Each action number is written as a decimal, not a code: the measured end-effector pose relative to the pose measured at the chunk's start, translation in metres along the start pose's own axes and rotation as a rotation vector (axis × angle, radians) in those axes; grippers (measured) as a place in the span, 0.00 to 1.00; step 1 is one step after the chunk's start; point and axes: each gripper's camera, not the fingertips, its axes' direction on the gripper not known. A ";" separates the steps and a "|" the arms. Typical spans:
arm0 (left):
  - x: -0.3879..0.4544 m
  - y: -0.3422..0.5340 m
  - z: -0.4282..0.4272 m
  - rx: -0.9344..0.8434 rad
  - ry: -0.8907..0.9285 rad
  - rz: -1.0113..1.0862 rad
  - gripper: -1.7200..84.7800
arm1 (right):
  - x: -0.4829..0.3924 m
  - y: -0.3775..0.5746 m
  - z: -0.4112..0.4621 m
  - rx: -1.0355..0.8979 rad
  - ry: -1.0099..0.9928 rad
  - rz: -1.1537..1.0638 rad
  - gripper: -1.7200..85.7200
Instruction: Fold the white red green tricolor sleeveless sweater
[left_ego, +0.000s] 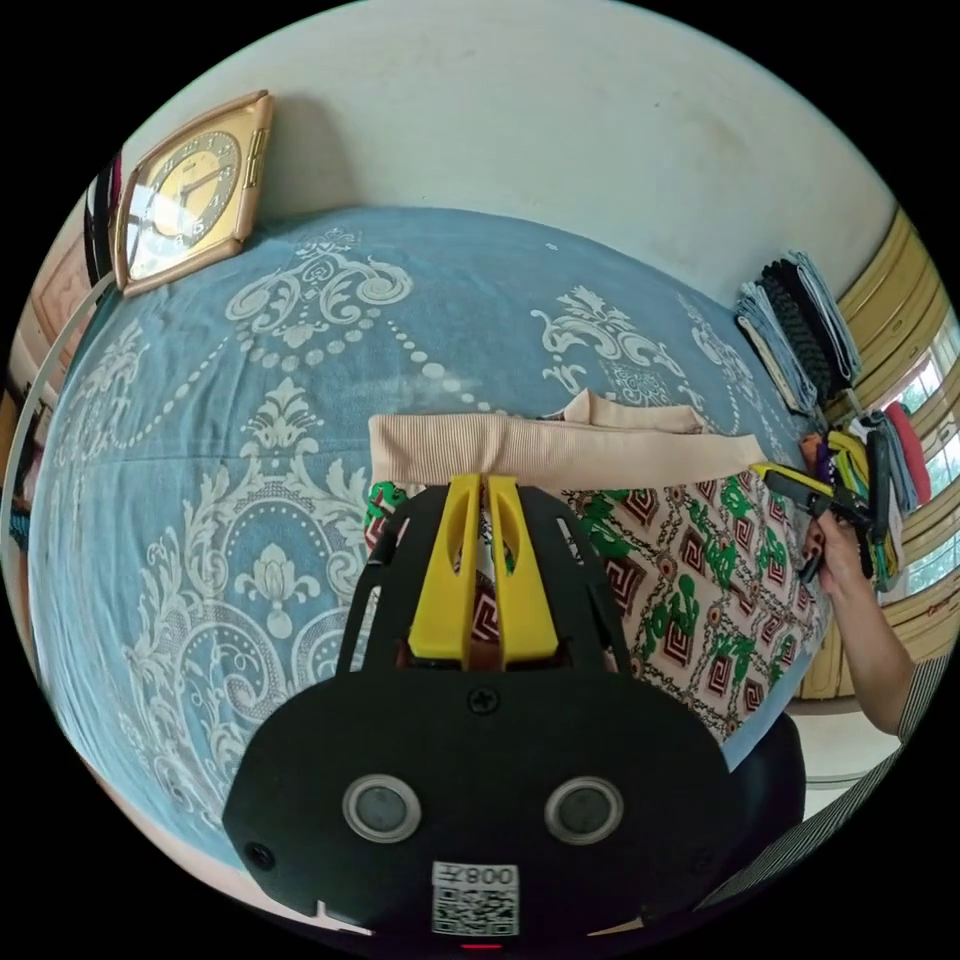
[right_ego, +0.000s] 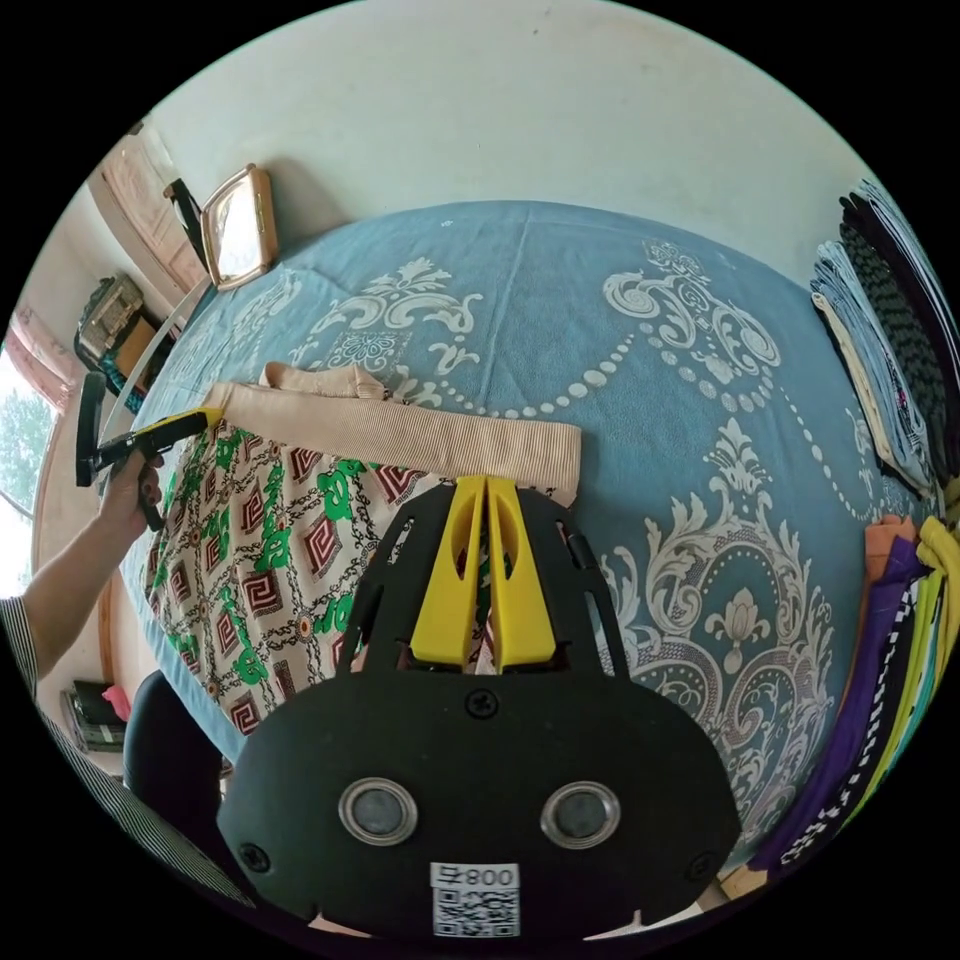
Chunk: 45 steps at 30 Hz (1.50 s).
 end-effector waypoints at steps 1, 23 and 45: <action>0.000 0.004 -0.005 0.010 -0.004 0.000 0.04 | 0.002 0.006 0.000 0.012 0.002 -0.001 0.02; -0.054 0.193 -0.090 -0.075 0.174 -0.294 0.10 | 0.085 0.221 -0.077 -0.086 -0.157 0.227 0.05; -0.031 0.201 -0.090 -0.152 0.203 -0.258 0.03 | 0.205 0.306 -0.018 -0.136 -0.473 0.312 0.03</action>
